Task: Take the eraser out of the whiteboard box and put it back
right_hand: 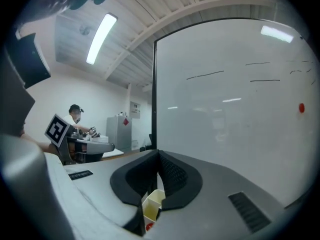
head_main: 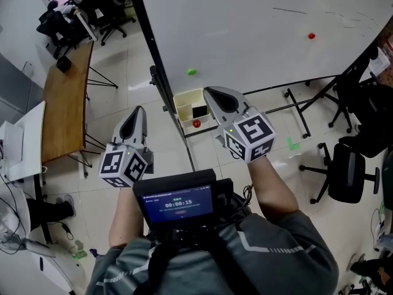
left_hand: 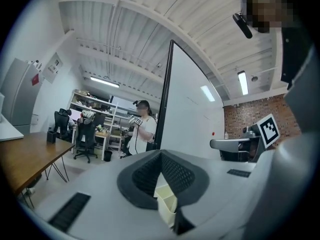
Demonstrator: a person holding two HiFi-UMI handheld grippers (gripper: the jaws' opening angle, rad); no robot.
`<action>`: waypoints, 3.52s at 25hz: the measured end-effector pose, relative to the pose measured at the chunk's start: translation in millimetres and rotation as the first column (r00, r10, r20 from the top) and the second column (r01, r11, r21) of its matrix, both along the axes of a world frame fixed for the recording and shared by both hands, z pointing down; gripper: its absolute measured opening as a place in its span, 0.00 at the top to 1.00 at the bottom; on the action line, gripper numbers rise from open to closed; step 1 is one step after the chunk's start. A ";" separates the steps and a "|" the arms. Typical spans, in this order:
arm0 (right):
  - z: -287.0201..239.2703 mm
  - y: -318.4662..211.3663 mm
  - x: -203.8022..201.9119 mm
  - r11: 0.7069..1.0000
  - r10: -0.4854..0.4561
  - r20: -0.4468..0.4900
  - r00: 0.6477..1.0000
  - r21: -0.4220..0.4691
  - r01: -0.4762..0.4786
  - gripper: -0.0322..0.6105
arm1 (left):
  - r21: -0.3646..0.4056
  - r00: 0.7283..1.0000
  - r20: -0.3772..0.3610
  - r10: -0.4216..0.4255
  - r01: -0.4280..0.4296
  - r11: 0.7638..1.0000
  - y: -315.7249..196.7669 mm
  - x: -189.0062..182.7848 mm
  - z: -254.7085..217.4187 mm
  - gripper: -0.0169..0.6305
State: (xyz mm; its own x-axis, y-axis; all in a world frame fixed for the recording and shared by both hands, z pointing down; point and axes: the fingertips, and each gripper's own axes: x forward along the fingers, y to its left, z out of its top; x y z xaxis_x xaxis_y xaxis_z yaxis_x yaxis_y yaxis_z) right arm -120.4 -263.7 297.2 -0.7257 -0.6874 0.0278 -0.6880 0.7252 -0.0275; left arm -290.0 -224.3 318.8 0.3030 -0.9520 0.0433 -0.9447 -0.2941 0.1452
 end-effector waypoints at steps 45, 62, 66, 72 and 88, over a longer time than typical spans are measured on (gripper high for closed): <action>-51.1 235.4 165.7 0.994 -0.049 0.002 0.999 0.095 0.048 0.91 | 0.132 0.998 -0.029 0.063 -0.058 0.989 247.5 171.6 -54.5 0.92; -54.5 294.8 438.1 0.987 -0.096 0.023 0.995 0.128 0.093 0.91 | 0.154 0.998 0.020 0.059 -0.062 0.986 283.8 446.7 -66.3 0.92; -46.1 306.5 501.5 0.983 -0.146 0.033 0.989 0.119 0.141 0.91 | 0.166 0.998 0.045 0.041 -0.048 0.985 297.6 515.9 -65.7 0.92; -40.3 323.0 548.0 0.988 -0.143 0.068 0.987 0.061 0.139 0.91 | 0.128 0.998 0.048 0.032 -0.038 0.991 326.7 557.4 -65.0 0.92; -53.8 372.3 519.7 0.999 -0.031 0.090 0.995 0.029 0.028 0.91 | 0.139 0.992 0.048 0.120 -0.125 0.982 378.7 517.5 -77.1 0.92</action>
